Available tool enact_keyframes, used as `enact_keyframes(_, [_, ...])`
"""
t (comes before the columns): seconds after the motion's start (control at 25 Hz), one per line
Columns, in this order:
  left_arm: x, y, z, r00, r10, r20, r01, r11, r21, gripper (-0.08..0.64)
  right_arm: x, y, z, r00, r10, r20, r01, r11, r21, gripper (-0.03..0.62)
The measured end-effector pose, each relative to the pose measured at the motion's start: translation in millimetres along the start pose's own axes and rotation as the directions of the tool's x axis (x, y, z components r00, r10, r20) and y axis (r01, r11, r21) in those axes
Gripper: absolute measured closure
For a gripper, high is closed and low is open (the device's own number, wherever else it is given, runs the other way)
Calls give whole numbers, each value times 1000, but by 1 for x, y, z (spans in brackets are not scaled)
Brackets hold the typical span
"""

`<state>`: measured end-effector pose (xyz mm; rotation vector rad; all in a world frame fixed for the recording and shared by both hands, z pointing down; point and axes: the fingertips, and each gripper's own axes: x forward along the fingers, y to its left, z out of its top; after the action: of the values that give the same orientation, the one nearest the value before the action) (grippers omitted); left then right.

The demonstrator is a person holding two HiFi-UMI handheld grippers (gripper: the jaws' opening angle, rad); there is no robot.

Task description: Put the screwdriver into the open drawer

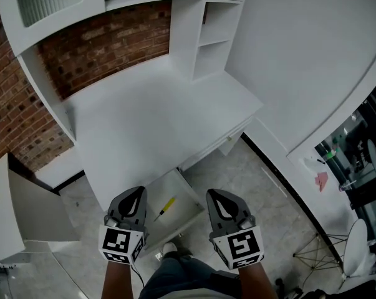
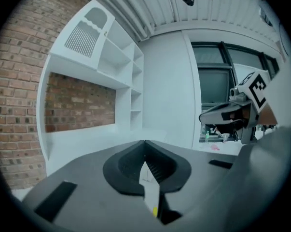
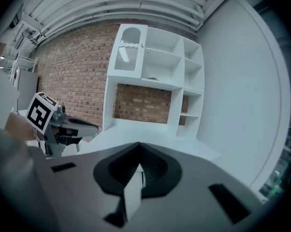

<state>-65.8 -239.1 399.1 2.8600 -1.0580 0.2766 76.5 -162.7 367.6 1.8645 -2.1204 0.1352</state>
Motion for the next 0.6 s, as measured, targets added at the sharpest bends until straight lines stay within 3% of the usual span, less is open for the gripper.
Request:
enact_keyframes(0.32, [-37,-25,77,986,43,159,-58,994,91,547,-46,-13,42,991,-11,130,14,999,-28,581])
enact_keyframes(0.6, [-54,-37,106,973,68,222,-100,986,135,546,-64,-19,61,976,-24,216,24,1000,1,582])
